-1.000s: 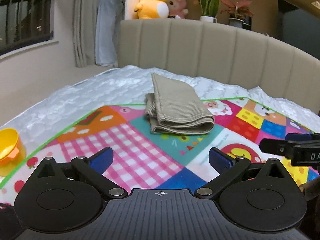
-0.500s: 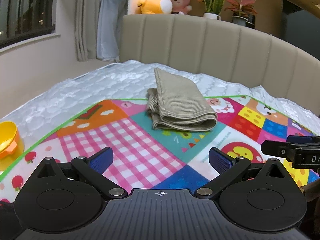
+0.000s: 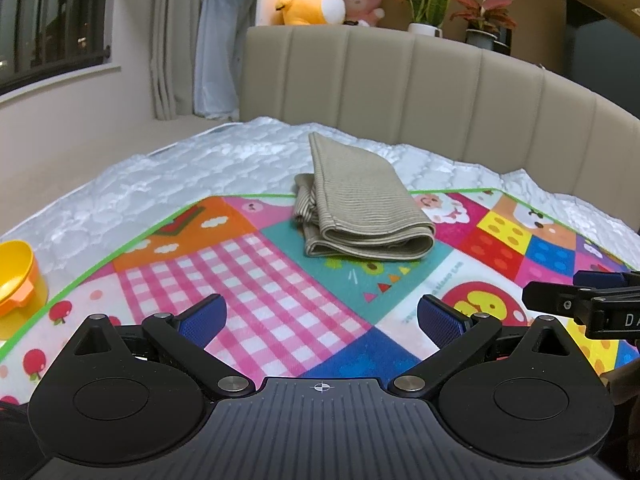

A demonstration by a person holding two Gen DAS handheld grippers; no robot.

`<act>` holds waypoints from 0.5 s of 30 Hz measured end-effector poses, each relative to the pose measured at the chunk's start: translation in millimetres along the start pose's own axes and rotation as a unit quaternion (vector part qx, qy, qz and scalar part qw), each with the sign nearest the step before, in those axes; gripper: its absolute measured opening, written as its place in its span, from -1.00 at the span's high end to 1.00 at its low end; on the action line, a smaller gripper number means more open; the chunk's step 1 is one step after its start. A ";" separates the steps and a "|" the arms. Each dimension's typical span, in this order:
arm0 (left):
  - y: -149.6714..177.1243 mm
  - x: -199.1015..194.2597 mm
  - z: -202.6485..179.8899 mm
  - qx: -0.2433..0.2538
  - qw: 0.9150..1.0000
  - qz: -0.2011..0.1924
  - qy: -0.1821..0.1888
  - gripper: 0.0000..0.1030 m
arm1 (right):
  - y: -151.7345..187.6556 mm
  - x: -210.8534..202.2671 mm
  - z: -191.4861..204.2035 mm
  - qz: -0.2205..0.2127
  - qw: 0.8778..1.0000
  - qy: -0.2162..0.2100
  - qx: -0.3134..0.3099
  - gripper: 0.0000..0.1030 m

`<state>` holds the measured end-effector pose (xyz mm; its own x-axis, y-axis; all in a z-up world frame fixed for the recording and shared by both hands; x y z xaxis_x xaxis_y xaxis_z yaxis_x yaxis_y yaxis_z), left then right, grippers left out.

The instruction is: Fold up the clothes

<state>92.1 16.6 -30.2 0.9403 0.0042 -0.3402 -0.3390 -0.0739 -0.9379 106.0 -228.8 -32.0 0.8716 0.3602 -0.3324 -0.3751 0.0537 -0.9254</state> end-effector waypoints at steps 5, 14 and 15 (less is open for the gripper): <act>0.1 0.1 -0.1 0.000 1.000 0.001 0.000 -1.00 | 0.4 0.3 0.5 0.001 1.000 0.000 0.000 -1.00; 0.3 0.0 -0.3 0.000 1.000 0.000 0.000 -1.00 | 1.1 0.6 2.1 0.004 1.000 0.000 -0.001 -1.00; 0.4 -0.1 -0.1 0.000 1.000 0.000 0.000 -1.00 | 1.1 0.6 2.3 0.004 1.000 0.000 -0.001 -1.00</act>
<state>92.0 16.5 -30.5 0.9402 0.0048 -0.3406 -0.3394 -0.0744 -0.9377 105.4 -226.4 -32.8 0.8687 0.3609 -0.3394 -0.3810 0.0489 -0.9233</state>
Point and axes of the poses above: each gripper's, at about its wrist camera, not at the fingertips, and x roughly the way its jaws point, z to its left, y to its underside, the point moved 4 cm from there along x, roughly the way its jaws point, and after that the axes turned 14 degrees about -z, right-handed, at the moved point
